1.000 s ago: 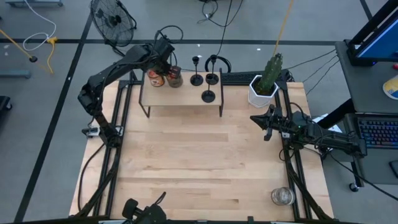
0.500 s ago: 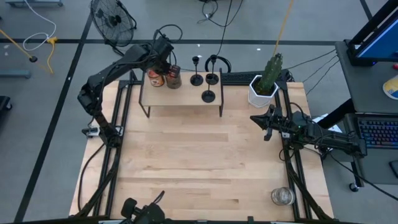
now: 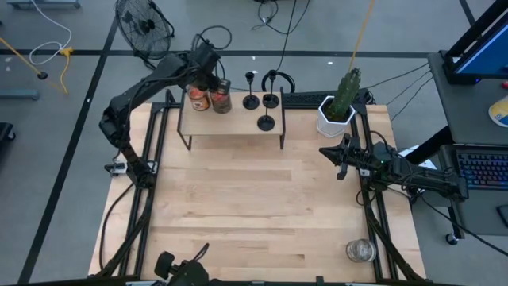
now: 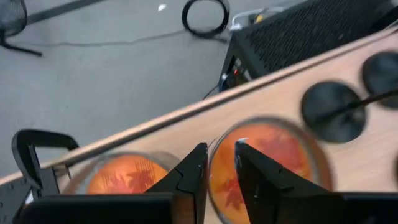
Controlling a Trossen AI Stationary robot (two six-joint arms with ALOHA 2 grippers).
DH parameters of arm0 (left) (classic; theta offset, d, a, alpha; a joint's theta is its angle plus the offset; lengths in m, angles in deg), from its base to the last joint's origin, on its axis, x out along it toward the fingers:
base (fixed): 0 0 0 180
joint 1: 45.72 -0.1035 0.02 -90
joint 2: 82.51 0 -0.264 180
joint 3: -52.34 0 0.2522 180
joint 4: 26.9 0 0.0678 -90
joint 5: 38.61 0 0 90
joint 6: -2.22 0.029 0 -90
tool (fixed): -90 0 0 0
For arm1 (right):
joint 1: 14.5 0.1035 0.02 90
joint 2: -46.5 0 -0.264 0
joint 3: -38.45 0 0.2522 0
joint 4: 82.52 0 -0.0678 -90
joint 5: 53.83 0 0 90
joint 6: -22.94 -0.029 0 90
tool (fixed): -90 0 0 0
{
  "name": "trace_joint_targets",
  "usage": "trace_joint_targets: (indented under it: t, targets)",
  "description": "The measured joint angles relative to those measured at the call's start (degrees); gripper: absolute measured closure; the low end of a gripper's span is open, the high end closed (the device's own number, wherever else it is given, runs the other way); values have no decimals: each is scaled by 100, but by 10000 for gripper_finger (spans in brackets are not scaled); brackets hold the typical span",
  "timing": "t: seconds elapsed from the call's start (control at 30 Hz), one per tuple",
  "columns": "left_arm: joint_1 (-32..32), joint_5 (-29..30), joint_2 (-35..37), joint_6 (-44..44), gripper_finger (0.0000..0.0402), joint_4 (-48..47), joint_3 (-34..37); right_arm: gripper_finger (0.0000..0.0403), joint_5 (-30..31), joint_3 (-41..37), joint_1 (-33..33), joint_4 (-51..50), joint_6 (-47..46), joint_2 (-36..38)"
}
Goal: Pick & Place candle stick holders
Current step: Put the brown scented candle can on the shelf
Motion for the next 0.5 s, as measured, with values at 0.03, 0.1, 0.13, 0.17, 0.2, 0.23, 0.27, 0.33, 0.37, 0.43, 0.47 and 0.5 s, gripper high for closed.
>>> trace_joint_targets:
  t: [0.03,0.1,0.13,0.17,0.2,0.23,0.27,0.33,0.37,0.43,0.47,0.5]
  targets:
    - [0,0,0,1,314,-7,-103,403,0,0,0,-1,0,1]
    - [1,0,0,6,314,-49,-330,403,0,0,0,0,1,1]
    - [12,0,0,10,314,-89,-456,403,0,-1,0,2,1,0]
    - [26,0,0,17,314,-143,-597,403,0,0,1,2,0,2]
    - [39,-2,0,18,314,-219,-742,403,0,0,-1,2,0,2]
    - [67,0,0,19,314,-325,-892,403,0,-2,-1,2,0,2]
    - [96,0,0,19,314,-430,-1030,403,0,-2,2,2,0,-1]
    - [212,-2,0,23,314,-569,-1299,403,0,-1,0,4,0,-1]
    - [284,-4,0,25,314,-644,-1414,403,-1,0,1,7,0,0]
    - [446,-15,0,83,314,-774,-1602,403,-2,-1,-1,8,-7,1]
    - [524,-67,1,178,314,-798,-1666,403,-2,0,-1,8,-64,1]
    - [602,-169,0,300,314,-821,-1717,403,-2,0,-1,8,-149,-1]
